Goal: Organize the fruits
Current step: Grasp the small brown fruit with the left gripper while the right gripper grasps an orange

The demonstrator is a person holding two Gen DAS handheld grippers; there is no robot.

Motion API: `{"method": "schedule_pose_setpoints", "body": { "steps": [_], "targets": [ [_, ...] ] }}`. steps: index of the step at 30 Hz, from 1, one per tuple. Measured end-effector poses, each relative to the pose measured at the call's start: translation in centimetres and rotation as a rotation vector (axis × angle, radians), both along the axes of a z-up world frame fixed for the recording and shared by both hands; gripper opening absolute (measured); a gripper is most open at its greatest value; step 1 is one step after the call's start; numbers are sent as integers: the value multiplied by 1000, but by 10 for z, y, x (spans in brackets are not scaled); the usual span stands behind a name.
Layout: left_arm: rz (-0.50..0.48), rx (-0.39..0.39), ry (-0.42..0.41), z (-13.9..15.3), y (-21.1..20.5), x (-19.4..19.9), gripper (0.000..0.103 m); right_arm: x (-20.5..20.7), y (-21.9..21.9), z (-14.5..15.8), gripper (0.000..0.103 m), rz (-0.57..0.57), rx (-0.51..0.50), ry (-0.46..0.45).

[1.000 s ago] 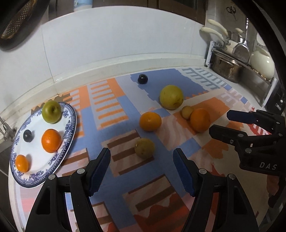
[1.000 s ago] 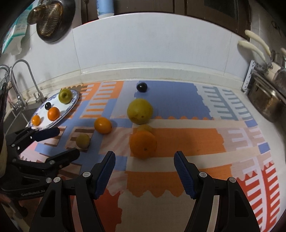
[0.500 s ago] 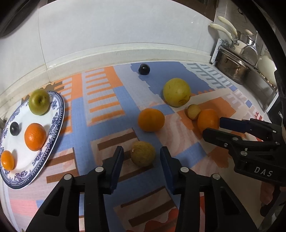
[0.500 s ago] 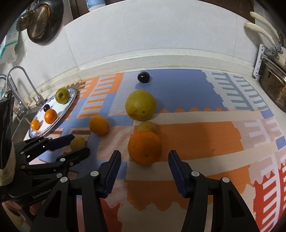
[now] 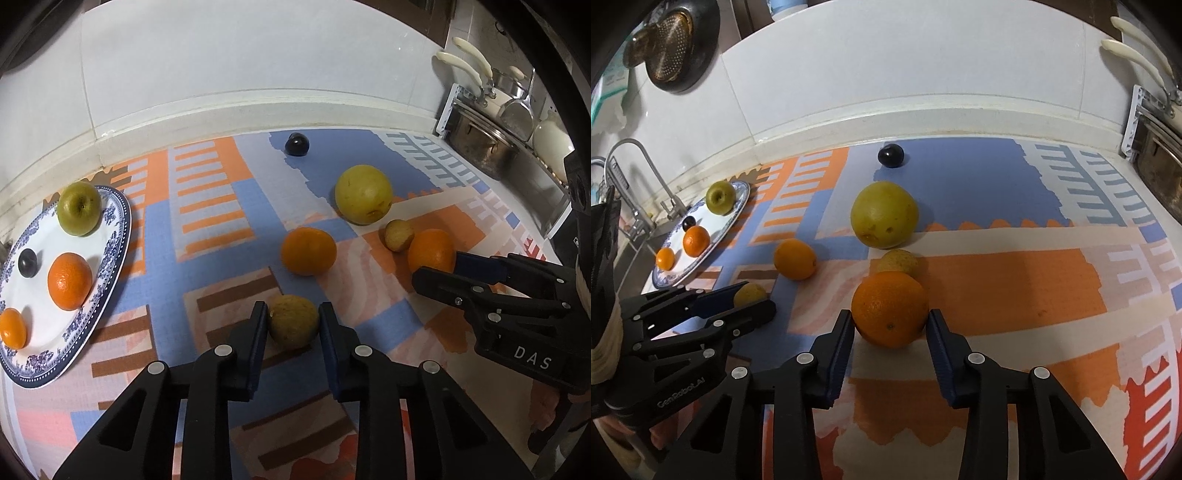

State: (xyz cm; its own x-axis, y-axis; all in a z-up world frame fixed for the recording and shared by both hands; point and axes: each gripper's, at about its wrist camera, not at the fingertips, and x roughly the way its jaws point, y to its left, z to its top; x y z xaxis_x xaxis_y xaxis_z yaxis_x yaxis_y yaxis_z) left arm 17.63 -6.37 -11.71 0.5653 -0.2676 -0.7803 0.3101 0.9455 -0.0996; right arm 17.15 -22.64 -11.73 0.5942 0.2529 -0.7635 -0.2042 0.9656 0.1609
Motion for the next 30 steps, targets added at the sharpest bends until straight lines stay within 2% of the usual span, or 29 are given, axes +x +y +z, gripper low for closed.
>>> {"method": "schedule_pose_setpoints", "body": {
  "steps": [15, 30],
  "targets": [
    [8, -30, -68, 30, 9, -19, 28, -17, 4, 22, 41, 18, 12, -52],
    [58, -44, -179, 74, 36, -45, 28, -38, 30, 66, 41, 78, 32, -163]
  ]
}}
